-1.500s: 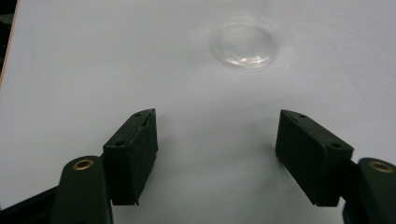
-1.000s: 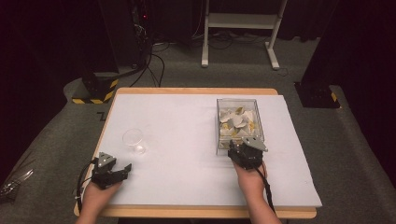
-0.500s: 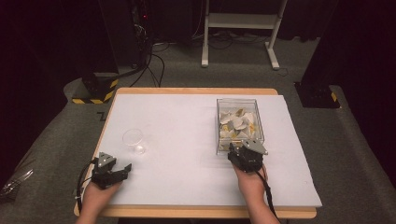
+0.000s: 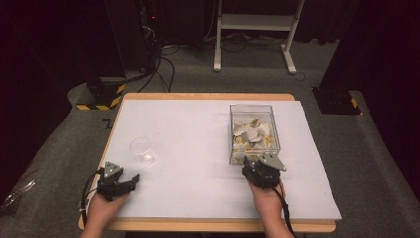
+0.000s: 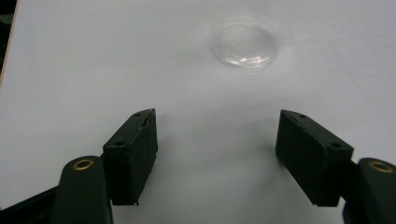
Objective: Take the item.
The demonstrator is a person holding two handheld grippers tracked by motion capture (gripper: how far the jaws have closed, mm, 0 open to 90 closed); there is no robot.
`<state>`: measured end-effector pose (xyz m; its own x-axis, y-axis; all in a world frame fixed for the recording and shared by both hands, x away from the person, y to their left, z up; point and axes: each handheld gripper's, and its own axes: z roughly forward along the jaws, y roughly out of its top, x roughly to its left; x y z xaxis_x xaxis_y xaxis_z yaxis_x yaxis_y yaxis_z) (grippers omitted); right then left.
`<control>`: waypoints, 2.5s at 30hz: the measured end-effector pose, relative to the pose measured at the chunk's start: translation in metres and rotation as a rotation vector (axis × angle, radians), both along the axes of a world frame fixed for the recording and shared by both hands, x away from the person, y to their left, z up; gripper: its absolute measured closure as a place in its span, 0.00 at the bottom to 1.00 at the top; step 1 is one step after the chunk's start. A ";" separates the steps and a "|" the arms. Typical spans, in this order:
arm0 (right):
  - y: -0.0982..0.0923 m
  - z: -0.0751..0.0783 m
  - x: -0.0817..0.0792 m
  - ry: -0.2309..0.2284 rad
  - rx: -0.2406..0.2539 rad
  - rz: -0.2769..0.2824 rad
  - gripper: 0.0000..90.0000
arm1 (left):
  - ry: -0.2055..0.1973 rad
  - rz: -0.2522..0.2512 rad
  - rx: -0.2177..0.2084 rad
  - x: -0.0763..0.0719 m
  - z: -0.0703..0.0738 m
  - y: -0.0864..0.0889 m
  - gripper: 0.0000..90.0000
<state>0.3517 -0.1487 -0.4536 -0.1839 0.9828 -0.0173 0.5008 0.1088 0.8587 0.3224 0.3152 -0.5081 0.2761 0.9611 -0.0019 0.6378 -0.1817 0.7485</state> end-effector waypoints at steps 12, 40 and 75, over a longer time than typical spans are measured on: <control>-0.003 -0.001 -0.018 -0.005 -0.003 0.011 0.36 | 0.000 0.000 0.000 0.000 0.000 0.000 0.33; -0.001 -0.002 -0.045 -0.015 0.003 0.002 0.36 | -0.002 0.001 0.001 0.000 0.000 0.000 0.33; -0.049 0.026 -0.053 -0.098 0.092 0.083 0.54 | 0.000 0.001 0.001 0.000 0.000 0.000 0.33</control>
